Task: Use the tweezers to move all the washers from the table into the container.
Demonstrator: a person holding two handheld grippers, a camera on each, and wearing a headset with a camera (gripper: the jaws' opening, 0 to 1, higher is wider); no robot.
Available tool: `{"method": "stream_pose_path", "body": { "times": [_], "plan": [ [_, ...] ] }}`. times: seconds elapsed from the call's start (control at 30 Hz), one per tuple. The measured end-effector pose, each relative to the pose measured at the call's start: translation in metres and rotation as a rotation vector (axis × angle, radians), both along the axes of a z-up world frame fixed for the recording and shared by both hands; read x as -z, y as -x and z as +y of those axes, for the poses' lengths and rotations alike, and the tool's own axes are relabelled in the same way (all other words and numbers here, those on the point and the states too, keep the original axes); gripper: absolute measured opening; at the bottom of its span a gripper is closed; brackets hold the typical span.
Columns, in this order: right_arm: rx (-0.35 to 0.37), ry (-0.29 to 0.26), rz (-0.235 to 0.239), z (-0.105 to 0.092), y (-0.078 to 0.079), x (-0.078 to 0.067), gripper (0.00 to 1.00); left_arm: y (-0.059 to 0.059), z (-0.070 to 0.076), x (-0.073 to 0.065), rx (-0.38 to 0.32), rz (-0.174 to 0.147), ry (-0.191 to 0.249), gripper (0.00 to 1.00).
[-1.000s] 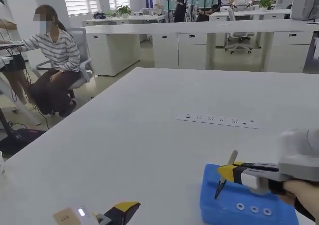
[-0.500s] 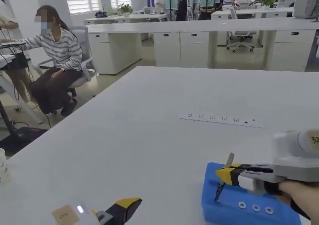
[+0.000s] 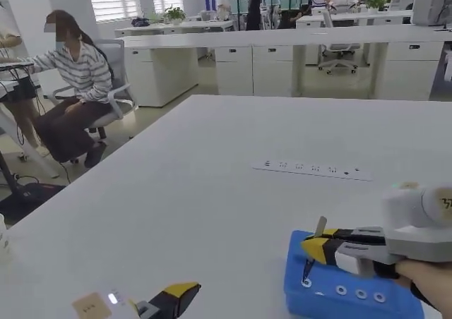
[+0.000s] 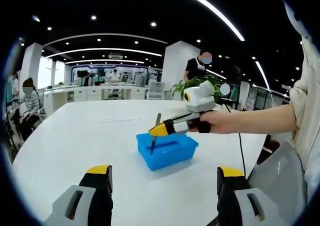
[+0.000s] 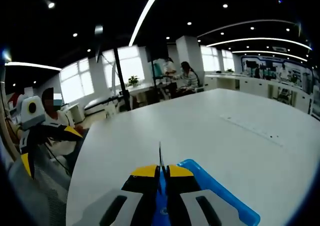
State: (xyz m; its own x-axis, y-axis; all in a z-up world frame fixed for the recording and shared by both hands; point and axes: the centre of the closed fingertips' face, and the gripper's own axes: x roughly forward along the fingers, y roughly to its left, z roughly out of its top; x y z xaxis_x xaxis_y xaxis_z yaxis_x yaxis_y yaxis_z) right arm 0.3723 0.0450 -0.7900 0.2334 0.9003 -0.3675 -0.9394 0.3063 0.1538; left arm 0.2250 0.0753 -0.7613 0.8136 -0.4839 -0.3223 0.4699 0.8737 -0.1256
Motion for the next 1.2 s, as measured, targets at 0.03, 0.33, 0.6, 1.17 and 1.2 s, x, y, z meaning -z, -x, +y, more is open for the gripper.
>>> {"method": "stream_pose_path", "body": {
  "times": [0.03,0.33,0.6,1.17,1.2],
  "plan": [
    [-0.001,-0.001,-0.006,0.000,0.001,-0.001,0.02,0.000,0.000,0.000,0.001,0.001,0.000,0.88],
    [-0.024,-0.037,-0.076,-0.007,0.016,-0.029,0.02,0.001,-0.002,0.002,0.013,0.011,-0.005,0.86],
    [-0.053,-0.098,-0.100,-0.015,0.044,-0.055,0.02,0.003,-0.008,0.003,0.037,0.015,-0.020,0.86],
    [-0.123,-0.067,-0.024,-0.021,0.109,-0.030,0.02,0.014,-0.023,0.008,0.137,0.065,-0.029,0.66],
    [-0.136,-0.057,-0.023,-0.021,0.114,-0.026,0.02,0.016,-0.024,0.009,0.149,0.072,-0.030,0.64]
  ]
}}
